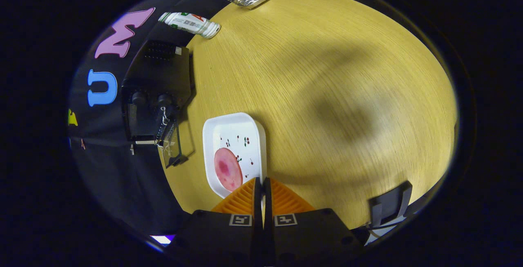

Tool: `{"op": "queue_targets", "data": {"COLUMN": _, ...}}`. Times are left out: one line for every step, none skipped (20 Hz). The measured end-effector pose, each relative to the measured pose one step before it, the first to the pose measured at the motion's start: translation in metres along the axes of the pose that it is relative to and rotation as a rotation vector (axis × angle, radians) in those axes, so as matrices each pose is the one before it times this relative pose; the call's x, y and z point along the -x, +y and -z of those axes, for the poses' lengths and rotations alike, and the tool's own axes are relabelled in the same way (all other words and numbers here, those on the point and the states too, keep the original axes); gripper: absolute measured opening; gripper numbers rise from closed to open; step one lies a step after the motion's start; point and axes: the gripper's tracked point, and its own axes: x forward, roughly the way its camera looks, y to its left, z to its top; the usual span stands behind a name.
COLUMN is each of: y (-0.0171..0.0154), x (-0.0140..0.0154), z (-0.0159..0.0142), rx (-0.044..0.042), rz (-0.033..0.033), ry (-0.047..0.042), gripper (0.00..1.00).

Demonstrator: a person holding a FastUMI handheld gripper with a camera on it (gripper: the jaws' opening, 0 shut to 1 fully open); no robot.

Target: Open the toaster oven, put the food inside, and close the toaster oven door.

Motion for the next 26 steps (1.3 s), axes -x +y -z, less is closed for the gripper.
{"op": "queue_targets", "data": {"y": 0.0055, "x": 0.00545, "z": 0.00436, "rx": -0.02633, "rz": -0.01557, "ry": -0.02319, "gripper": 0.05}}
{"op": "queue_targets", "data": {"y": 0.0072, "x": 0.00456, "z": 0.00406, "rx": -0.03017, "rz": -0.01977, "ry": -0.02186, "gripper": 0.05}}
{"op": "queue_targets", "data": {"y": 0.00443, "x": 0.00544, "z": 0.00348, "rx": -0.02861, "rz": -0.01882, "ry": -0.01952, "gripper": 0.05}}
{"op": "queue_targets", "data": {"y": 0.00487, "x": 0.00476, "z": 0.00599, "rx": -0.02811, "rz": -0.01745, "ry": -0.02281, "gripper": 0.05}}
{"op": "queue_targets", "data": {"y": 0.00445, "x": 0.00689, "z": 0.00738, "rx": -0.0275, "rz": -0.01626, "ry": -0.02446, "gripper": 0.05}}
{"op": "queue_targets", "data": {"y": 0.00583, "x": 0.00642, "z": 0.00834, "rx": -0.0302, "rz": -0.02045, "ry": -0.02528, "gripper": 0.05}}
{"op": "queue_targets", "data": {"y": 0.0062, "x": 0.00619, "z": 0.01006, "rx": -0.02404, "rz": -0.02058, "ry": -0.02254, "gripper": 0.05}}
{"op": "queue_targets", "data": {"y": 0.00691, "x": 0.0054, "z": 0.00924, "rx": -0.0191, "rz": -0.02073, "ry": -0.02005, "gripper": 0.05}}
{"op": "queue_targets", "data": {"y": 0.00551, "x": 0.00281, "z": 0.0087, "rx": -0.01693, "rz": -0.01825, "ry": -0.01794, "gripper": 0.05}}
{"op": "queue_targets", "data": {"y": 0.0071, "x": 0.00307, "z": 0.00997, "rx": -0.01649, "rz": -0.01855, "ry": -0.01692, "gripper": 0.05}}
{"op": "queue_targets", "data": {"y": 0.00931, "x": 0.00324, "z": 0.00875, "rx": -0.01052, "rz": -0.02192, "ry": -0.01607, "gripper": 0.05}}
{"op": "queue_targets", "data": {"y": 0.00892, "x": 0.00201, "z": 0.00771, "rx": -0.00362, "rz": -0.01745, "ry": -0.01909, "gripper": 0.05}}
{"op": "queue_targets", "data": {"y": 0.00826, "x": 0.00172, "z": 0.00845, "rx": -0.00099, "rz": -0.01612, "ry": -0.01373, "gripper": 0.05}}
{"op": "queue_targets", "data": {"y": 0.00986, "x": -0.00098, "z": 0.0079, "rx": -0.0017, "rz": -0.01334, "ry": -0.00902, "gripper": 0.05}}
{"op": "queue_targets", "data": {"y": 0.00933, "x": -0.00546, "z": 0.00871, "rx": -0.00107, "rz": -0.01495, "ry": -0.00339, "gripper": 0.05}}
{"op": "queue_targets", "data": {"y": 0.0089, "x": -0.00239, "z": 0.00931, "rx": 0.00144, "rz": -0.01305, "ry": 0.00015, "gripper": 0.05}}
{"op": "queue_targets", "data": {"y": 0.00888, "x": -0.00162, "z": 0.00803, "rx": 0.00811, "rz": -0.0046, "ry": 0.00519, "gripper": 0.05}}
{"op": "queue_targets", "data": {"y": 0.00909, "x": -0.00228, "z": 0.00771, "rx": 0.01675, "rz": -0.00278, "ry": 0.00589, "gripper": 0.05}}
{"op": "queue_targets", "data": {"y": 0.00819, "x": -0.0062, "z": 0.00424, "rx": 0.0174, "rz": 0.00117, "ry": 0.00512, "gripper": 0.05}}
{"op": "queue_targets", "data": {"y": 0.0096, "x": -0.00691, "z": 0.00351, "rx": 0.01338, "rz": -0.00316, "ry": 0.00852, "gripper": 0.05}}
{"op": "queue_targets", "data": {"y": 0.01174, "x": -0.00767, "z": 0.00336, "rx": 0.0054, "rz": -0.01028, "ry": 0.00552, "gripper": 0.05}}
{"op": "queue_targets", "data": {"y": 0.01067, "x": -0.00622, "z": 0.00212, "rx": 0.00403, "rz": -0.01414, "ry": 0.00315, "gripper": 0.05}}
{"op": "queue_targets", "data": {"y": 0.00947, "x": -0.00523, "z": 0.00185, "rx": 0.00373, "rz": -0.01139, "ry": 0.0032, "gripper": 0.05}}
{"op": "queue_targets", "data": {"y": 0.00787, "x": -0.00866, "z": -0.00002, "rx": 0.00228, "rz": -0.00822, "ry": 0.00634, "gripper": 0.05}}
{"op": "queue_targets", "data": {"y": 0.00563, "x": -0.00889, "z": -0.00193, "rx": 0.00306, "rz": -0.00321, "ry": 0.00315, "gripper": 0.05}}
{"op": "queue_targets", "data": {"y": 0.00529, "x": -0.01095, "z": -0.00178, "rx": 0.00399, "rz": -0.00219, "ry": 0.00388, "gripper": 0.05}}
